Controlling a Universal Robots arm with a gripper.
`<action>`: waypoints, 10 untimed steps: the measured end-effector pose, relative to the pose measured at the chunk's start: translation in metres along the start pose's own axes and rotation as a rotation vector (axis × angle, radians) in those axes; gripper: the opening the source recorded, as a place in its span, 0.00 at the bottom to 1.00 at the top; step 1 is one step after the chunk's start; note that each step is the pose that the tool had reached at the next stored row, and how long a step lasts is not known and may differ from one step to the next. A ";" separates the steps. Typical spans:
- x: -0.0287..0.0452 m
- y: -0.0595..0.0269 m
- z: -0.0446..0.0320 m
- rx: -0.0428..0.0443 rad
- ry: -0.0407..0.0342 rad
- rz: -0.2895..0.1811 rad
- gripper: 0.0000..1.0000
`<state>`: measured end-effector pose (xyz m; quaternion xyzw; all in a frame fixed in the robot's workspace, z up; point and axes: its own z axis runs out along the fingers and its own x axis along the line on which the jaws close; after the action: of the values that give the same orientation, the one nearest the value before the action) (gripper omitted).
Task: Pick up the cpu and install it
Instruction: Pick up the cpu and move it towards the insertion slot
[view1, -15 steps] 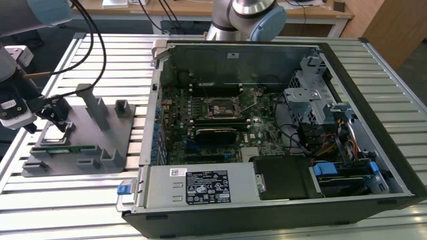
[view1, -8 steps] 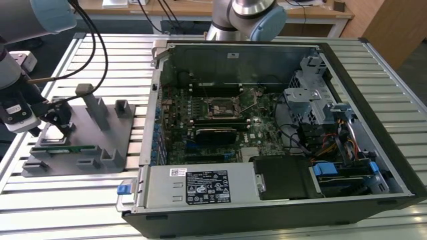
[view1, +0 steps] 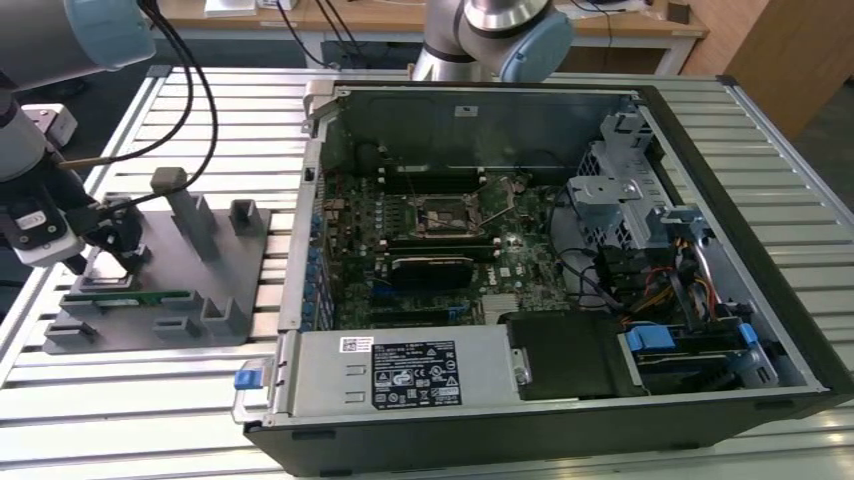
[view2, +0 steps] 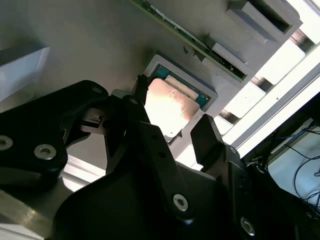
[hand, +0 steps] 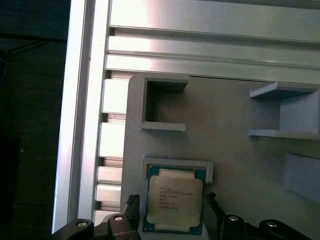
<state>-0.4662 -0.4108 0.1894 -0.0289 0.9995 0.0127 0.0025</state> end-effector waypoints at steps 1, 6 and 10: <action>-0.0004 0.0004 0.0007 0.0000 0.0001 0.000 0.62; -0.0017 0.0018 0.0037 0.0000 0.0000 0.000 0.62; -0.0021 0.0027 0.0040 0.0001 0.0001 0.000 0.60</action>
<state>-0.4642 -0.4079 0.1854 -0.0288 0.9995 0.0127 0.0024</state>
